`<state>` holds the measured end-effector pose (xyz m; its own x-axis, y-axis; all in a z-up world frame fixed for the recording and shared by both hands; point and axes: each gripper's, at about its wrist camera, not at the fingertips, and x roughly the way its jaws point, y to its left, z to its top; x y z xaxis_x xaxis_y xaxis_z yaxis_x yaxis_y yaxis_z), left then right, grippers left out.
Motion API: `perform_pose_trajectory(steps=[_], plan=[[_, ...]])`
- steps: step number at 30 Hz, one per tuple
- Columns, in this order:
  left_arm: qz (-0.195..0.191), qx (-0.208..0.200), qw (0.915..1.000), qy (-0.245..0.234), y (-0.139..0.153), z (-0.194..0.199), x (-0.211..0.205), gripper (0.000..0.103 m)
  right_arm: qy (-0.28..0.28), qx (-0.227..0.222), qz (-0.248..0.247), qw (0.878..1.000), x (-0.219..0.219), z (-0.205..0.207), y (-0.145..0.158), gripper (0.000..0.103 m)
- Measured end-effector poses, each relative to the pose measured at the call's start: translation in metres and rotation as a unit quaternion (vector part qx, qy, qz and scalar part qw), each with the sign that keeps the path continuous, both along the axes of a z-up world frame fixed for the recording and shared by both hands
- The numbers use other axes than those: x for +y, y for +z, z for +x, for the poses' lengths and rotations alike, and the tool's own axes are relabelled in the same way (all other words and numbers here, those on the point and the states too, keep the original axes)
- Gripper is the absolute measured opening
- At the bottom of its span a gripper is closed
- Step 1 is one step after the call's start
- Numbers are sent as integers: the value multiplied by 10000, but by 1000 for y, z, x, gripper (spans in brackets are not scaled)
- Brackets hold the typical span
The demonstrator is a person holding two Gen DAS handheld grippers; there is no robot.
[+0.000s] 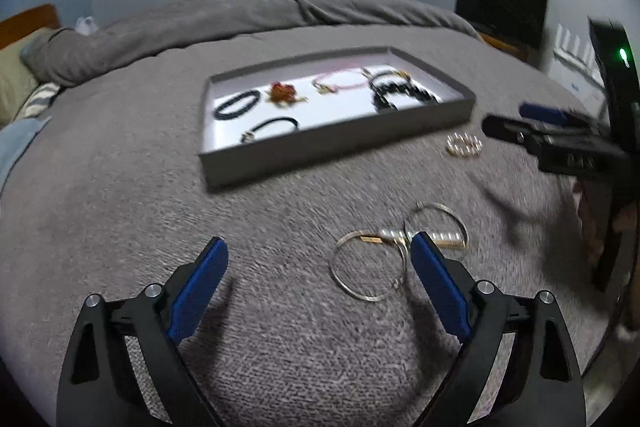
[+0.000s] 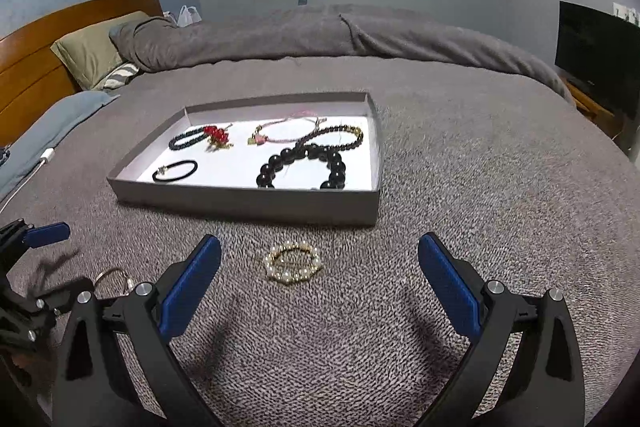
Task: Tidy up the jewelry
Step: 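Withdraw both open tools from the tray toward the hoops and pearl brooch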
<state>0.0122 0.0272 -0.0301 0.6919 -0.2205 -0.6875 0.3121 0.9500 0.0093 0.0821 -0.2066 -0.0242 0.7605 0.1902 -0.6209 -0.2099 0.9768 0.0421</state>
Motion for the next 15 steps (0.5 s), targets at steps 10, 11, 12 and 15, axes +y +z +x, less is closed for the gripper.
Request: perform_pose_trajectory(steps=[10,11,12,15], plan=[[-4,252,9987,-434,-11,-3,-11,65,270,265,-13,9993,2,0,-8,78],[-13,282,9986,-453,-12,-3,-11,65,307,272,-61,9991,4,-1,-9,77],[-11,285,9985,-464,-11,-3,-11,65,346,285,-114,9989,7,-1,-10,76],[-135,278,9977,-597,-7,-6,-12,65,434,336,-220,9983,13,-2,-14,71]])
